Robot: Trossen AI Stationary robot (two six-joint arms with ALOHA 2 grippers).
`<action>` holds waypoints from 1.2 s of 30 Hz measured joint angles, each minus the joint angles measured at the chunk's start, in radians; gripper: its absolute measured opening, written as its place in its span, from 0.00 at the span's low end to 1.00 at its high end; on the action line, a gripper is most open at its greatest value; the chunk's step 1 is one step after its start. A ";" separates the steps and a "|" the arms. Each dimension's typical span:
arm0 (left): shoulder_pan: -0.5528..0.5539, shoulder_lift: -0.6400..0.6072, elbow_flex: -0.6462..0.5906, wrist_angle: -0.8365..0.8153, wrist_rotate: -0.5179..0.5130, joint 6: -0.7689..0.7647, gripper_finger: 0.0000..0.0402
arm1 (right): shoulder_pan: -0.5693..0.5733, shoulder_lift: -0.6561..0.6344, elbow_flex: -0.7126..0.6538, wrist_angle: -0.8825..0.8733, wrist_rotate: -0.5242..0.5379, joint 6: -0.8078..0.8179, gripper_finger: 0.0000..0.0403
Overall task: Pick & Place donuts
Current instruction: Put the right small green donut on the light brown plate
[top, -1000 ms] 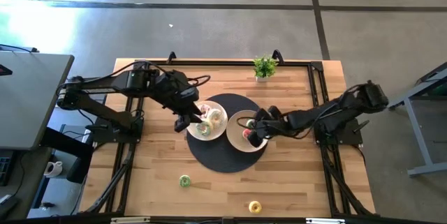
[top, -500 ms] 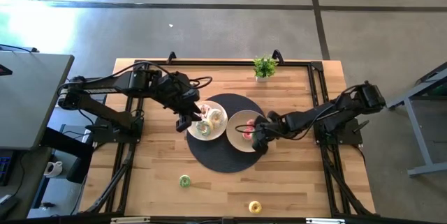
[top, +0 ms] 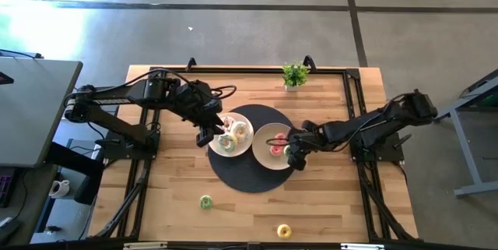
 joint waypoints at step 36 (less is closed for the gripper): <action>-0.139 0.690 0.000 0.943 -0.327 0.106 0.39 | -0.023 -0.091 0.000 -0.001 -0.019 0.135 0.36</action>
